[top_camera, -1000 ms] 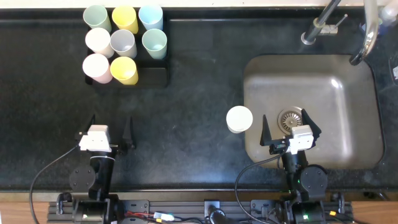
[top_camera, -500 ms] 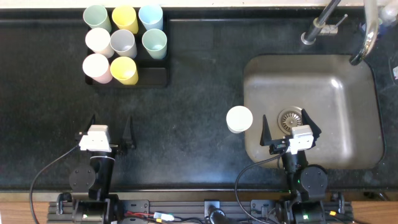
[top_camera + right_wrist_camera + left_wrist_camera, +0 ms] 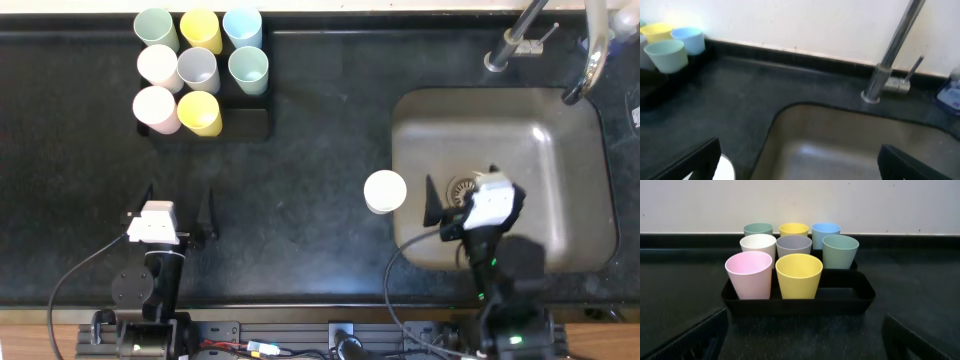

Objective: Store Cups

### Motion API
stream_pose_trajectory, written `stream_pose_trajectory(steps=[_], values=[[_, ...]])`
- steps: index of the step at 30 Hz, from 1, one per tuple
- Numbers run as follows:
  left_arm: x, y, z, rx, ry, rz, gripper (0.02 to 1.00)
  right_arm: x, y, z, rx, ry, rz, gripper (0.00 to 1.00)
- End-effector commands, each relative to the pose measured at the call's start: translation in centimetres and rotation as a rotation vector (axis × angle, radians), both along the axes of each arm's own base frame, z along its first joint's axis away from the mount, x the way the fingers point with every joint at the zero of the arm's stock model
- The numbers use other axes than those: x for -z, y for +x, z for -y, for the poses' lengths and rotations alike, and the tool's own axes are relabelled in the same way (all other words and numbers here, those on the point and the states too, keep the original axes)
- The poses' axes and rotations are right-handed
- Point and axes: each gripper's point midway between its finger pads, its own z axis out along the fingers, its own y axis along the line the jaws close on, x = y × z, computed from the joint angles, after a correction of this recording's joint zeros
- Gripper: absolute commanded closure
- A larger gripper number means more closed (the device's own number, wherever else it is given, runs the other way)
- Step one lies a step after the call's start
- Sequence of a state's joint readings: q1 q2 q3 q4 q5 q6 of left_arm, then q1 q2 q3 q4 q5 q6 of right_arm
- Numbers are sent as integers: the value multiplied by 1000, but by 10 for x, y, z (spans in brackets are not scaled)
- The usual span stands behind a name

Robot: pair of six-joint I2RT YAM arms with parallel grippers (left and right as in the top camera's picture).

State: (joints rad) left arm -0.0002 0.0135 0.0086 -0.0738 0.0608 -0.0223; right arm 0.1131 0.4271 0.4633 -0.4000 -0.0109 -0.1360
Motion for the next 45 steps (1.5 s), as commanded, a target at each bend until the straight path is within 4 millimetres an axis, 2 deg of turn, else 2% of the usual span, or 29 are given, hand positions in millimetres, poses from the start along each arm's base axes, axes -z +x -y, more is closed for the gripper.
stream_pose_trajectory(steps=[1, 5, 13, 20, 28, 36, 40, 45], values=[[-1, -1, 5, 25, 14, 6, 18, -40, 11, -6, -21, 2, -126, 5], [-1, -1, 5, 24, 15, 6, 18, -38, 17, -26, -118, 27, -374, 3], [-1, -1, 5, 24, 14, 6, 18, -7, 10, -71, -312, 189, -887, 3], [-1, -1, 5, 24, 14, 6, 18, 46, 7, -70, -267, 196, -1182, 5], [-1, -1, 5, 24, 14, 6, 18, 86, 12, -50, -72, 72, -1312, 5], [-1, -1, 5, 25, 14, 6, 18, 100, 13, -45, 3, -55, -1328, 45], [-1, -1, 5, 25, 14, 6, 18, 111, 13, -49, 10, -107, -1357, 64], [-1, -1, 5, 25, 14, 6, 18, 118, 15, -46, 85, -134, -1364, 163]])
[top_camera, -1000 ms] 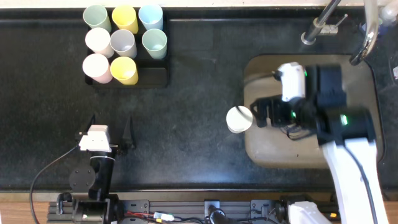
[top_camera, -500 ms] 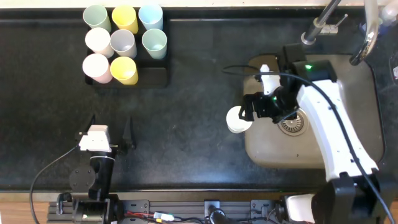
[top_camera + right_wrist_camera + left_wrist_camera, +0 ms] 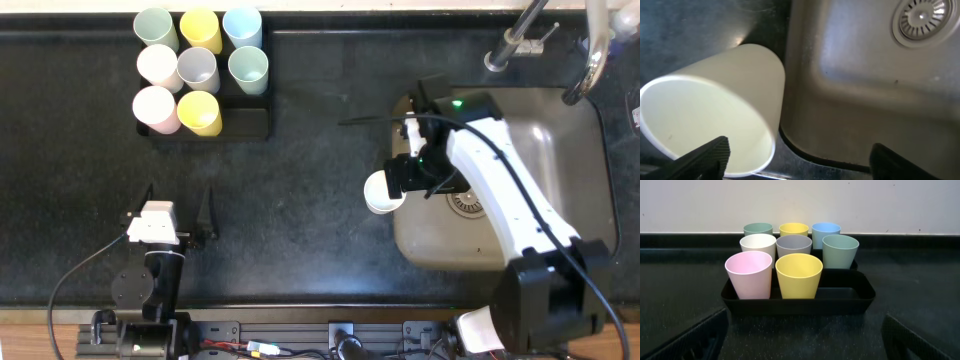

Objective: Store Cups

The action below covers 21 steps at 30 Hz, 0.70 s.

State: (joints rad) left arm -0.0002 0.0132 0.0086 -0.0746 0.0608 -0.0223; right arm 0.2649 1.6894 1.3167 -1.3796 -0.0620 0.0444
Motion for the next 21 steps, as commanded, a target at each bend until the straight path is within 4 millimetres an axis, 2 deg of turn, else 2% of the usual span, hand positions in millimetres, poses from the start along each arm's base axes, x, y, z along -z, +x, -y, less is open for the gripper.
stream_pose_trajectory(steps=[1, 5, 10, 18, 21], values=[[-1, -1, 5, 24, 14, 6, 18, -3, 11, 5, 43, -60, 40, 191], [-1, -1, 5, 24, 14, 6, 18, -2, 18, -1, 42, -40, 71, 308], [-1, -1, 5, 24, 15, 6, 18, -1, 25, -9, 29, -26, 101, 546], [-1, -1, 5, 24, 15, 6, 18, 4, 24, -17, 4, -25, 97, 592], [-1, -1, 5, 24, 14, 6, 18, 4, 27, -21, 4, -9, 106, 643]])
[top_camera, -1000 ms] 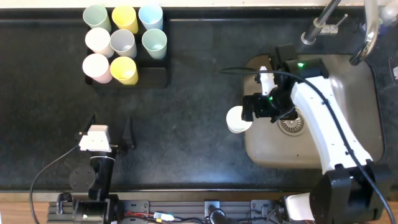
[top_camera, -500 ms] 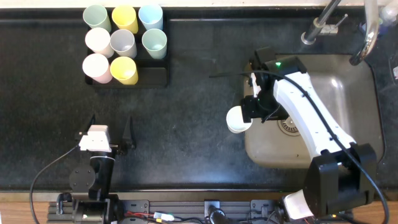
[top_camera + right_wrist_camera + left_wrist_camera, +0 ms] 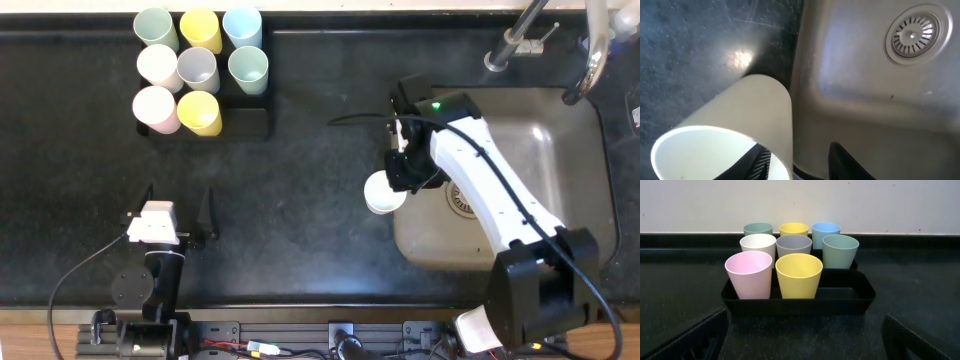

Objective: Store Cups

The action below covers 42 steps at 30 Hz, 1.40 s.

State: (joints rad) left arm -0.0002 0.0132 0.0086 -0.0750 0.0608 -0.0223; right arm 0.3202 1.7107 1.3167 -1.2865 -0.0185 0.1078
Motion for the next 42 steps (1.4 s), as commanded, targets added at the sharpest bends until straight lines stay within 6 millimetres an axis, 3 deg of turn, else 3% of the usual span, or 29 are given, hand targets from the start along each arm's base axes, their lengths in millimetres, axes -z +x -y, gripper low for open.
stream_pose_trajectory(steps=[1, 5, 9, 18, 22, 29, 32, 36, 42], values=[[-1, -1, 5, 24, 15, 6, 18, -4, 9, -7, -2, 21, 26, 663], [-1, -1, 5, 24, 14, 6, 18, 0, 8, -8, -3, 21, 15, 750], [-1, -1, 5, 24, 14, 6, 18, 1, 8, -11, -11, 22, 17, 956], [-1, -1, 5, 24, 14, 6, 18, -9, 12, -29, -47, 82, 68, 958], [-1, -1, 5, 24, 14, 6, 18, -55, 27, -48, -74, 160, 201, 958], [-1, -1, 5, 24, 14, 6, 18, -182, 65, -103, -110, 328, 512, 958], [-1, -1, 5, 24, 14, 6, 18, -208, 73, -129, -112, 363, 576, 958], [-1, -1, 5, 24, 14, 6, 18, -209, 82, -166, -133, 402, 576, 958], [-1, -1, 5, 24, 14, 6, 18, -172, 102, -204, -145, 416, 536, 958]])
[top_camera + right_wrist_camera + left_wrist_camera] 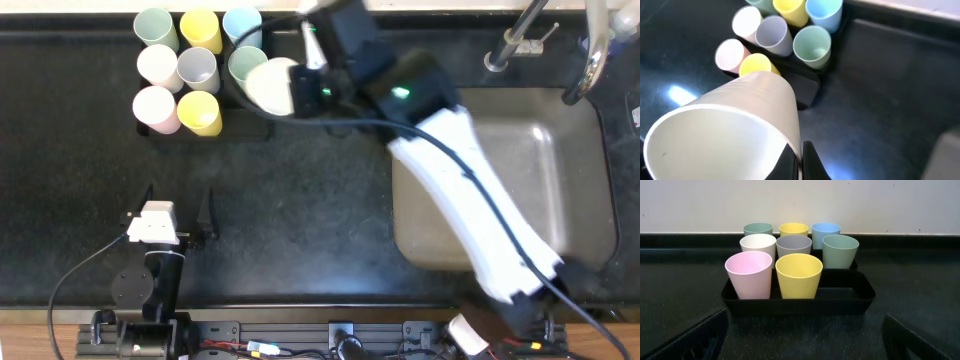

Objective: Store Cups

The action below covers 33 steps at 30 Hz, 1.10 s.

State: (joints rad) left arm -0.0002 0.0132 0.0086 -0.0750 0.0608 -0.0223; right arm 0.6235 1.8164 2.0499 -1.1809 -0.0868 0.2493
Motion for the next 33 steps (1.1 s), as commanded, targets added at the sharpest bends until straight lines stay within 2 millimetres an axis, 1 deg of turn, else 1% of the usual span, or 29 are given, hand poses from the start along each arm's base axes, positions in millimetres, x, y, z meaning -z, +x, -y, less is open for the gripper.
stream_pose_trajectory(steps=[1, 5, 8, 13, 16, 20, 25, 28, 33], values=[[-1, -1, 5, 24, 14, 6, 18, 40, 17, -22, 16, -10, -69, 956], [-1, -1, 5, 24, 15, 6, 18, 72, 21, -39, 5, -26, -123, 956], [-1, -1, 5, 24, 15, 6, 18, 92, 24, -50, -2, -41, -147, 956], [-1, -1, 5, 24, 14, 6, 18, 117, 30, -62, -8, -52, -164, 958], [-1, -1, 5, 24, 14, 6, 18, 131, 32, -64, 0, -66, -186, 958], [-1, -1, 5, 24, 14, 6, 18, 147, 33, -65, 7, -84, -212, 958], [-1, -1, 5, 25, 14, 6, 18, 160, 39, -70, 8, -83, -212, 958], [-1, -1, 5, 24, 14, 6, 18, 167, 42, -68, 33, -93, -218, 958], [-1, -1, 5, 24, 14, 6, 18, 172, 42, -67, 39, -106, -222, 958]])
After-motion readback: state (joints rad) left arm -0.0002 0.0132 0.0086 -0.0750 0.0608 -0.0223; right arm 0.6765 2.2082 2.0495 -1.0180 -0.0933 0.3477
